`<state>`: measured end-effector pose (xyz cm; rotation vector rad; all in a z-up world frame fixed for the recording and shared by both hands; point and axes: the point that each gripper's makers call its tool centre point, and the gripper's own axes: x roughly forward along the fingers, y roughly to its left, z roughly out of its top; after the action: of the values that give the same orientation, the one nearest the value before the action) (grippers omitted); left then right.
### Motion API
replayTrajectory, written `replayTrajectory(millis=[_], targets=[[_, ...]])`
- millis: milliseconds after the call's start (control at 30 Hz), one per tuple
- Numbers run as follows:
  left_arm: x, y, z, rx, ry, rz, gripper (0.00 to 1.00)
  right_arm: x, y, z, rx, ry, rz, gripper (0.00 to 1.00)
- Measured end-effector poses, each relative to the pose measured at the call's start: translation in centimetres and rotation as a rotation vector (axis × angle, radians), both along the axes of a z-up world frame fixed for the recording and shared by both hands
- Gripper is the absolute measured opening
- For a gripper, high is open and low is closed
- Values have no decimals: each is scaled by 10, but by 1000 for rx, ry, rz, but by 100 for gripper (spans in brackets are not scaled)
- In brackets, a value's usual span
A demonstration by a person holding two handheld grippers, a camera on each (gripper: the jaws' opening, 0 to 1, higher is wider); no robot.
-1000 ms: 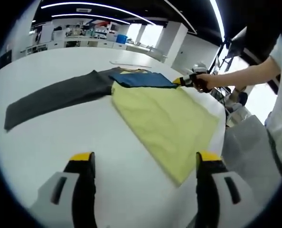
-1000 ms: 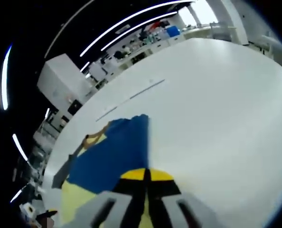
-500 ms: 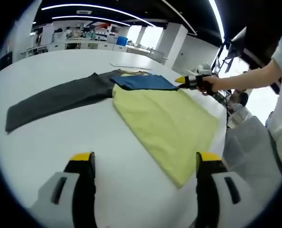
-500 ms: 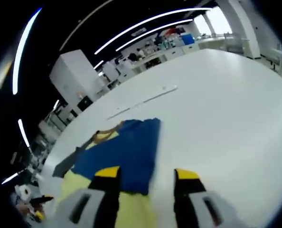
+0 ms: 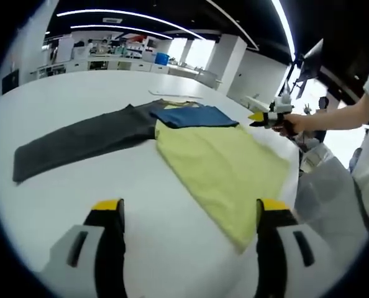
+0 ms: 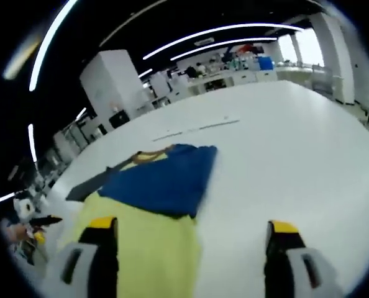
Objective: Fold the garment on the visible template until the final outline fits inside the template.
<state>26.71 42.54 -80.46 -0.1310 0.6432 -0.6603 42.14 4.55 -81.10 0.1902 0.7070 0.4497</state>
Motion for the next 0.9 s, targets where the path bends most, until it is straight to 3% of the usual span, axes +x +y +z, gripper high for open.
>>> replayTrajectory(millis=[400,500,600,733,867,900], targets=[[22,35,14,-11,-41,76,85,-31,12,35,15,-60,52,100],[24,42,18,-8,-53,83,85,-45,14,38,-92,-74,104,100],[25,50,22,0,-65,86,85,-54,23,48,-56,-81,90,100],[26,69,21,23,-72,94,86,-65,33,58,-52,-97,98,100],[35,96,19,27,-82,128,85,-74,43,61,-73,-106,123,100],[37,108,15,57,-84,147,84,-78,48,60,-78,-99,135,100]])
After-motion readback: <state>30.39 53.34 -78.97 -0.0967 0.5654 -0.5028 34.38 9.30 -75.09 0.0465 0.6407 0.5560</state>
